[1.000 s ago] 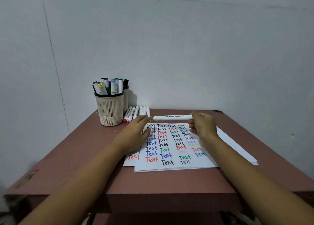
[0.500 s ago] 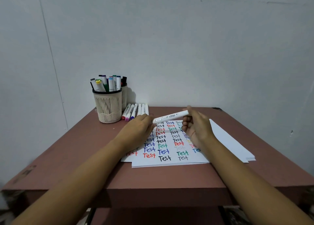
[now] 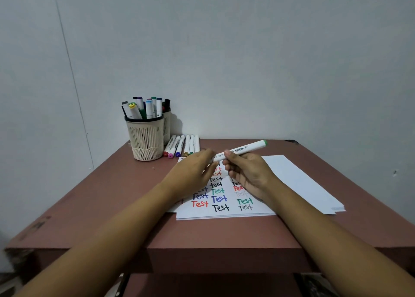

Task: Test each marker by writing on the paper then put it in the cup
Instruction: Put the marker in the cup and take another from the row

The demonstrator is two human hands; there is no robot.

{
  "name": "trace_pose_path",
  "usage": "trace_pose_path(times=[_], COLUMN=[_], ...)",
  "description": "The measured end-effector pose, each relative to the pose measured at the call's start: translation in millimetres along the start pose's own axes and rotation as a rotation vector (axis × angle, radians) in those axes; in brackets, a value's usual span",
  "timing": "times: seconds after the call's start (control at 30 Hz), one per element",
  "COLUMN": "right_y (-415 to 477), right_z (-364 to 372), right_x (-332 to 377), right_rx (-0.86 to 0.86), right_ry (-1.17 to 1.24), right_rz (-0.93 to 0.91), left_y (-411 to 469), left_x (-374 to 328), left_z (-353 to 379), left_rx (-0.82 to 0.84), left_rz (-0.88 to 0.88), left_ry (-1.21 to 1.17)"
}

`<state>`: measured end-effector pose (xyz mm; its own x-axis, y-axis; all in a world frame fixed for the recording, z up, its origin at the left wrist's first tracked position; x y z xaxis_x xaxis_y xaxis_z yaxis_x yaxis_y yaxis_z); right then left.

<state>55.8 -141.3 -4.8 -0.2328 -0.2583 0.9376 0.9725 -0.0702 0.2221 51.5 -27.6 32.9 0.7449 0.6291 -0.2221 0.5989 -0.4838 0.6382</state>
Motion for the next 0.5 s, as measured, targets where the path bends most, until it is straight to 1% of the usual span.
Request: trace_pose_path(times=[0.2, 0.33, 0.4, 0.5], right_y=[-0.3, -1.3, -2.3, -2.8], right_z=[-0.5, -1.7, -2.0, -5.9], right_x=[1.3, 4.7, 5.6, 5.8], right_rx=[0.006, -0.009, -0.021, -0.075], right_ry=[0.027, 0.035, 0.035, 0.086], right_rz=[-0.009, -0.033, -0.037, -0.022], left_y=[0.8, -1.2, -1.1, 0.0], left_x=[-1.6, 3.0, 7.9, 17.7], left_z=[-1.7, -11.2, -9.9, -2.3], left_rx=[-0.022, -0.108, -0.084, 0.004], left_rz=[0.008, -0.03, -0.084, -0.164], left_ry=[-0.007, 0.012, -0.025, -0.072])
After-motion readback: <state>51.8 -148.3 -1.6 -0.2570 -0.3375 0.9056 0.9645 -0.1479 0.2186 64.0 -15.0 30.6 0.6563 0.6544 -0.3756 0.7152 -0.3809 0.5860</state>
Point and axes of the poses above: each hand's wrist, its own y-axis towards the middle knuckle, its own z-axis out of the palm, x = y × z, the point moved 9 cm from there along y, towards the middle knuckle, and after that the axes turned 6 degrees about -z, right-handed, at the moved point
